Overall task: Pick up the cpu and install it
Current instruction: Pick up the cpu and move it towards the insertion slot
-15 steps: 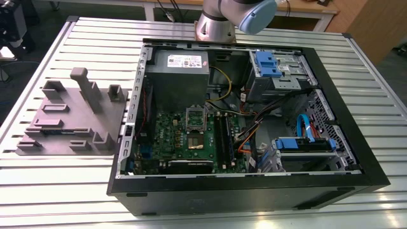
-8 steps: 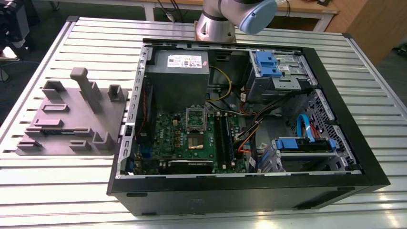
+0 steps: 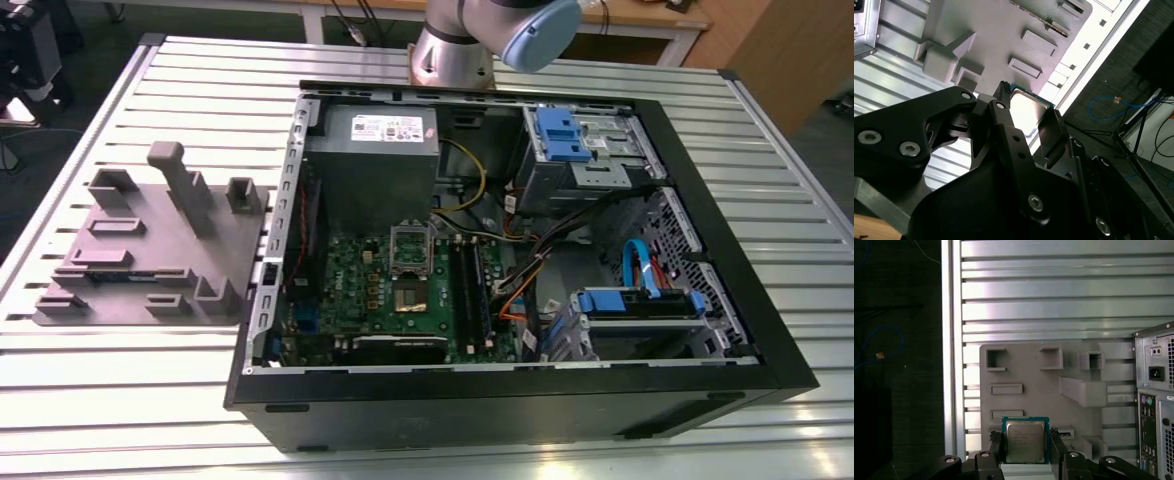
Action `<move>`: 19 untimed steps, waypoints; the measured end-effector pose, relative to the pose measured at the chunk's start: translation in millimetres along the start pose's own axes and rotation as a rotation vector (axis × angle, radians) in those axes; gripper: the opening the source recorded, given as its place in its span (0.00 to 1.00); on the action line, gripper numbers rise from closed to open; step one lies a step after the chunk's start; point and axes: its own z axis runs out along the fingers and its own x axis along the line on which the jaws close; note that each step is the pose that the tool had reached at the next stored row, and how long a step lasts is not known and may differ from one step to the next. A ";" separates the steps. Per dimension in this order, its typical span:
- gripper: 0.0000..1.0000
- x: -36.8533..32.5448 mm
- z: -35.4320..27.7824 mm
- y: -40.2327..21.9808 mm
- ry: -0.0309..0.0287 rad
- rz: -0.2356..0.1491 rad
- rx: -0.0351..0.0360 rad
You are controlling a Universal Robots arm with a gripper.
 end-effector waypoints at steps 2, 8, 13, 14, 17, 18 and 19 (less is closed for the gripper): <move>0.47 0.0 0.0 0.0 0.0000 0.000 0.0000; 0.47 0.0 0.0 0.0 -0.0001 0.000 0.0000; 0.47 0.0 -5.1 0.2 0.0000 0.000 0.0000; 0.47 0.0 -6.5 0.3 -0.0001 0.000 -0.0001; 0.47 0.0 -9.1 0.4 -0.0001 0.000 -0.0002; 0.47 -0.1 -10.0 0.4 0.0000 0.000 0.0000; 0.47 0.0 -10.6 0.4 -0.0001 0.000 0.0000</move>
